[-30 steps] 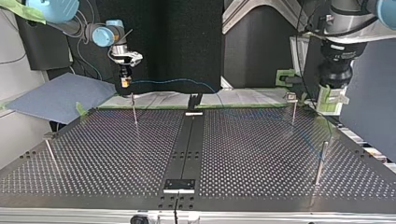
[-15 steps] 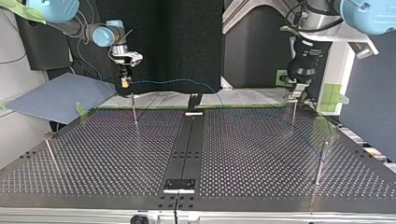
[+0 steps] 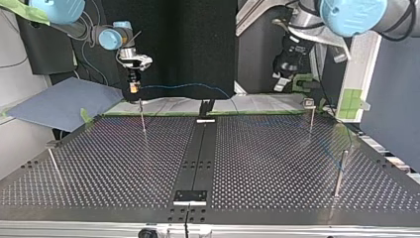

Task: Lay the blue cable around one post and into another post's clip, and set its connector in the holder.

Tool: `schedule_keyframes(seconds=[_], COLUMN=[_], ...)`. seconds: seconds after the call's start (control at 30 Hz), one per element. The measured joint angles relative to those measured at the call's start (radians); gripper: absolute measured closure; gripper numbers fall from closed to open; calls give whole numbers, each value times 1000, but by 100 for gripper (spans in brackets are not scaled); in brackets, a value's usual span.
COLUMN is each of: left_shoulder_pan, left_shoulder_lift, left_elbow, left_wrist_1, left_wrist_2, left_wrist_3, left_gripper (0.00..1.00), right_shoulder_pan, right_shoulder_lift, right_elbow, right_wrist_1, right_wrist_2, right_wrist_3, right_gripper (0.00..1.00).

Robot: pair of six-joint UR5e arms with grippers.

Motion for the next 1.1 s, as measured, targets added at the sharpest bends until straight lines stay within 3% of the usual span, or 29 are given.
schedule_keyframes(seconds=[0.3, 1.1], left_shoulder_pan=[-89, -291], left_shoulder_lift=[-88, -290], left_elbow=[-76, -87], left_wrist_1=[89, 291], left_wrist_2=[-79, -281], left_wrist_3=[-35, -233], left_gripper=[0, 0], right_shoulder_pan=[0, -3], right_shoulder_lift=[0, 0], right_elbow=[0, 0], right_wrist_1=[7, 8], right_wrist_2=[4, 5], right_wrist_3=[-6, 12], right_gripper=[100, 100])
